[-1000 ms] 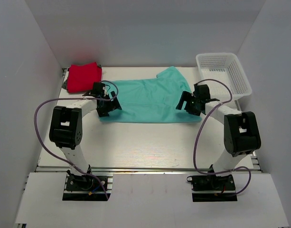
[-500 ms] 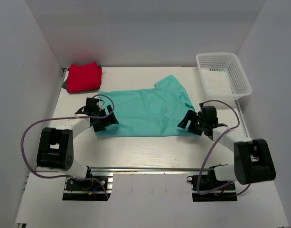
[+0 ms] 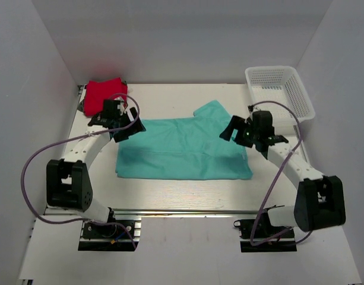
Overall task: Fold and stack the t-shirts
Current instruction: Grap the side of the flattened tshirt furthest away from the robot with both arms
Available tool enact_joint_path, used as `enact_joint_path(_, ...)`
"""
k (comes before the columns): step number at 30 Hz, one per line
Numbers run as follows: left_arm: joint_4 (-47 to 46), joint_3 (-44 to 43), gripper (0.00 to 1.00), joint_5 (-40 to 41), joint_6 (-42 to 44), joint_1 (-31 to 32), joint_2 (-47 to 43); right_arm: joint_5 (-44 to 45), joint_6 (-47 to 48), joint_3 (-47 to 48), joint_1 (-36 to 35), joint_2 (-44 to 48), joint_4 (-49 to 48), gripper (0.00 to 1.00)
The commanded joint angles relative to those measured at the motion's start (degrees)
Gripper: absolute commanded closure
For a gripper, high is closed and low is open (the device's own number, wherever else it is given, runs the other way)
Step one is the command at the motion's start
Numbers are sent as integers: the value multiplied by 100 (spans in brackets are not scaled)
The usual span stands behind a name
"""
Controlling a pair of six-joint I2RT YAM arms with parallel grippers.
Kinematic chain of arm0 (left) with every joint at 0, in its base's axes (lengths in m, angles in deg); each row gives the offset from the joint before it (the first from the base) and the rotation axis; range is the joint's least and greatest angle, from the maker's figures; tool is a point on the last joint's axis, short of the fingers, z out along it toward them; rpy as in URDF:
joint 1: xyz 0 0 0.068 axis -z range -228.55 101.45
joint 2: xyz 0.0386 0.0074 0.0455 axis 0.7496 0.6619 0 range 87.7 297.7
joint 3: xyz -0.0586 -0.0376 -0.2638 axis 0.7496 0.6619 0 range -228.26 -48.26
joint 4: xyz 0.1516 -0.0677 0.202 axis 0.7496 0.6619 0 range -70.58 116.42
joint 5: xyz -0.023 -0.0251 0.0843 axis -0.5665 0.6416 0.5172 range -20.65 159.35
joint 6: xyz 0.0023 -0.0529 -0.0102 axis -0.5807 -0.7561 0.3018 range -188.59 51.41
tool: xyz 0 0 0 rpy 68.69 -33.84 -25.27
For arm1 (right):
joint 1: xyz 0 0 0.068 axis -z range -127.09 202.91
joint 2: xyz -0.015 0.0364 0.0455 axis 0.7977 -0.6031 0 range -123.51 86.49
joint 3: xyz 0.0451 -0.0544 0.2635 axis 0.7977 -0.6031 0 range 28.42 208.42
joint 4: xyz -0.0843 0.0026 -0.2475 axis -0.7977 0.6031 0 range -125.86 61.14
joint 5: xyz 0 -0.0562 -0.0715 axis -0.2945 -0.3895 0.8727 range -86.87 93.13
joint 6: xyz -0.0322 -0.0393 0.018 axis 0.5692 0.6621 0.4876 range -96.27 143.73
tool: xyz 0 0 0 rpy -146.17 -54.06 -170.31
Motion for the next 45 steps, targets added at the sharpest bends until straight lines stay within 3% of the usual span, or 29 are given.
enact_joint_path(1, 237, -883, 0, 974, -114, -102, 683, 323, 285, 1296, 10, -642, -336, 10)
enact_joint_path(3, 404, -1272, 0, 1205, -115, -155, 1078, 464, 564, 1810, 1, -1564, -4, 10)
enact_joint_path(4, 475, -1683, 0, 1285, -176, -234, 1498, 491, 636, 2639, 1, -2054, 207, 10)
enact_joint_path(6, 475, -2037, 0, 1355, -176, -322, 1878, 744, 925, 3189, 27, -2760, 402, 10)
enact_joint_path(9, 344, -2677, 0, 1487, -176, -481, 2511, 1097, 1286, 4927, 27, -4120, 920, 10)
enact_joint_path(14, 396, -3505, 0, 1716, -115, -700, 3478, 1221, 1629, 7246, 54, -5529, 1317, 10)
enact_joint_path(18, 318, -3910, 3, 1638, -1, -753, 3980, 1098, 1753, 8163, 62, -6697, 1019, 10)
enact_joint_path(25, 256, -3964, 14, 1444, 114, -753, 4446, 729, 1498, 8175, 71, -7304, -203, 10)
enact_joint_path(29, -122, -3647, 29, 795, 114, -753, 4508, 527, 1428, 8448, 27, -7622, -195, 12)
enact_joint_path(30, -122, -3568, 35, 741, 114, -753, 4508, 509, 1393, 8474, 19, -7648, -186, 15)
enact_joint_path(33, -122, -3410, 58, 688, 114, -753, 4508, 386, 1270, 8204, 10, -7605, -195, 36)
enact_joint_path(34, -122, -3349, 63, 688, 114, -753, 4508, 351, 1270, 8141, 1, -7535, -186, 50)
enact_joint_path(35, -70, -3348, 76, 688, 61, -753, 4508, 342, 1270, 8019, 1, -7473, -195, 54)
enact_joint_path(39, -17, -3348, 100, 688, 61, -753, 4394, 429, 1357, 7754, -17, -7271, -125, 76)
enact_joint_path(40, -17, -3348, 100, 688, 61, -753, 4394, 490, 1410, 7641, -17, -7192, -142, 83)
enact_joint_path(41, -17, -3348, 100, 688, 61, -753, 4324, 595, 1436, 7613, -43, -7122, -142, 100)
enact_joint_path(45, -270, -3209, 100, 626, 122, -692, 4008, 720, 1507, 7543, -43, -6832, -186, 100)
